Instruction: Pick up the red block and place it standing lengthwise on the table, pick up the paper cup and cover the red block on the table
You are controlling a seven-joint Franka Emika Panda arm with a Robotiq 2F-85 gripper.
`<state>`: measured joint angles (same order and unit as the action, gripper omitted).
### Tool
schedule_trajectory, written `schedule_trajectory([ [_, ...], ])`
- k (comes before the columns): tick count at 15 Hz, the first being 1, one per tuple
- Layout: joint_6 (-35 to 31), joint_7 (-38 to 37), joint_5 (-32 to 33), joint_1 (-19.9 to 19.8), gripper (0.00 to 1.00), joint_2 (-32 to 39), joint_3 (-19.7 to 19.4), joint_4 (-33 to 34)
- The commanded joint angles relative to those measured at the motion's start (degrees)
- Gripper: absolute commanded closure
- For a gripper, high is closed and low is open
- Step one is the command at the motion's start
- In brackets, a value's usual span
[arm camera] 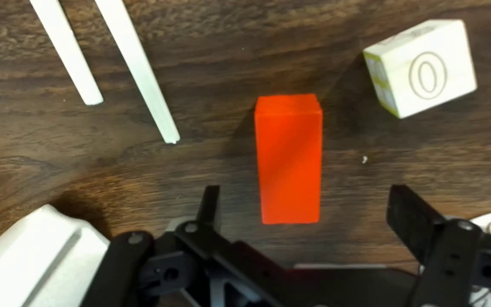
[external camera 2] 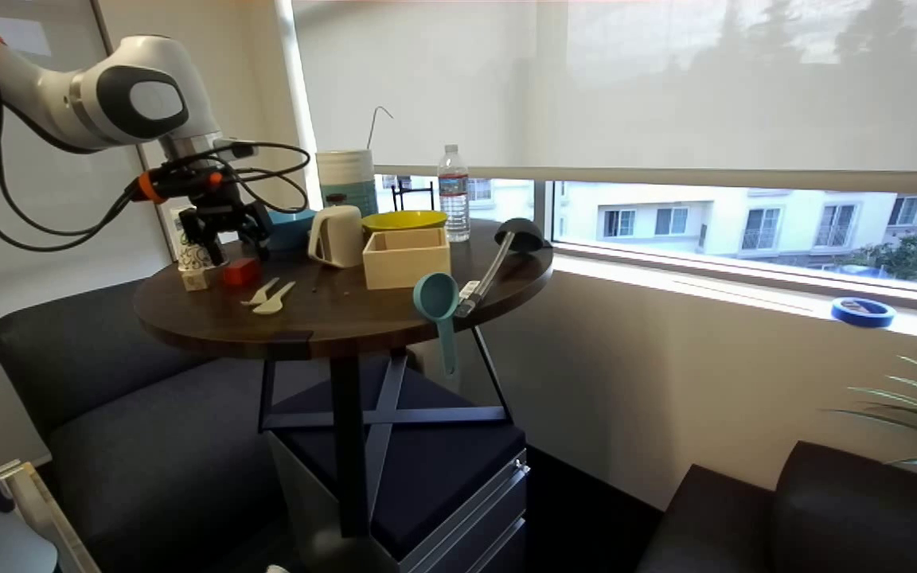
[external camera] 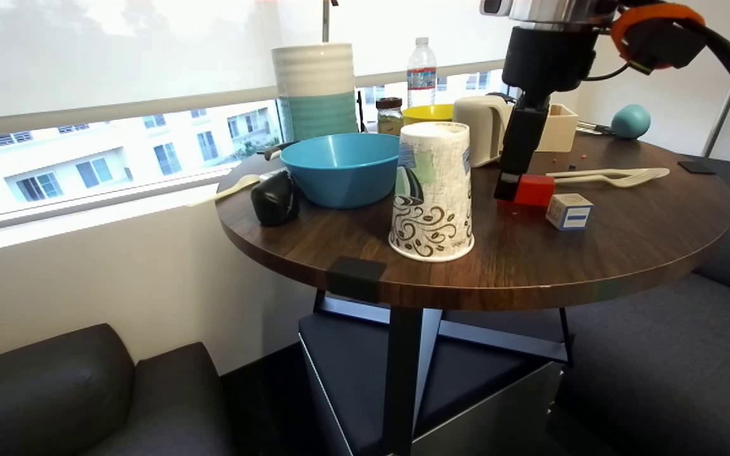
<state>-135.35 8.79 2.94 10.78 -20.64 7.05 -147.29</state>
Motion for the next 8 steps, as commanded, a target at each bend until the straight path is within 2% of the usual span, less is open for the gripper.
schedule_trajectory([
  [1,-0.24,0.61,0.39,-0.33,0.0,0.37,-0.24,0.11],
  [8,-1.11,2.2,-2.28,0.25,0.0,-0.3,-2.42,-0.39],
])
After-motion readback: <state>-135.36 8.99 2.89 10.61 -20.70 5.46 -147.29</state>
